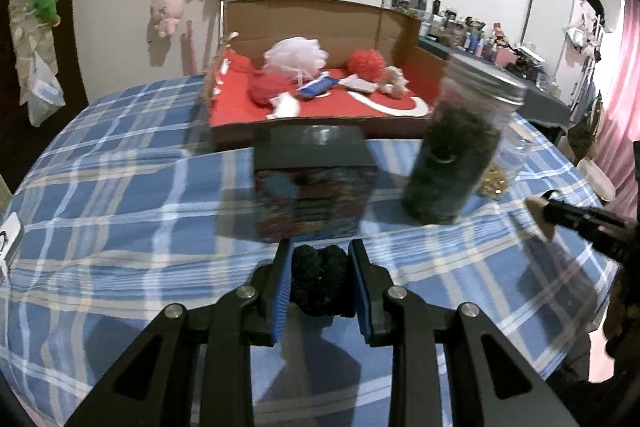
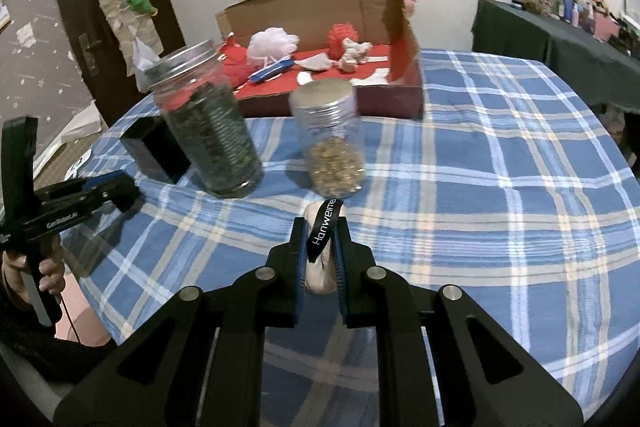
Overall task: Organize soft objects
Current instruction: 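Lift the scrunchie and powder puff and carry both toward the red box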
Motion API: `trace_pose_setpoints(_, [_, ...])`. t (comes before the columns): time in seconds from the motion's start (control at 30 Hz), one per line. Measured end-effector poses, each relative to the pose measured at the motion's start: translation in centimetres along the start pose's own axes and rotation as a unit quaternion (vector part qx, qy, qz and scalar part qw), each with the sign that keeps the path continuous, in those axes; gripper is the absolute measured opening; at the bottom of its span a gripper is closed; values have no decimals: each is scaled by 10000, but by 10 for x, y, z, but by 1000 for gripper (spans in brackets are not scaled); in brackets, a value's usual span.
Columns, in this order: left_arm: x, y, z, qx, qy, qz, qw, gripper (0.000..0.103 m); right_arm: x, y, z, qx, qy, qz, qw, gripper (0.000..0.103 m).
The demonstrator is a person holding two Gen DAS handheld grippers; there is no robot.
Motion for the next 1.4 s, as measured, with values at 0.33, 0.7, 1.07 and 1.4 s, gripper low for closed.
trace_pose_setpoints(0.33, [-12, 1, 42, 22, 95, 82, 9999, 29, -1, 16, -27, -173, 178, -6, 9997, 12])
trace_pose_setpoints(0.7, [-36, 23, 67, -289, -215, 103, 9993, 29, -7, 39, -54, -280, 494, 60, 9984, 12])
trace_pose_setpoints(1.07, [-53, 65, 78, -652, -552, -83, 9963, 29, -21, 71, -68, -124, 770, 119, 9969, 12])
trace_pose_setpoints(1.4, [-59, 94, 66, -1022, -1055, -167, 9890, 29, -31, 98, -74, -176, 1464, 244, 9888, 12])
Point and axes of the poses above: each gripper's, at about its wrist camera, not at the fingertips, and x roughly against the way its jaws point, z to its left, y to its top, the point moved 6 cm from there along -x, roughly the way its jaws point, and after that the axes turned 12 degrees about y, right-handed, at the moved point
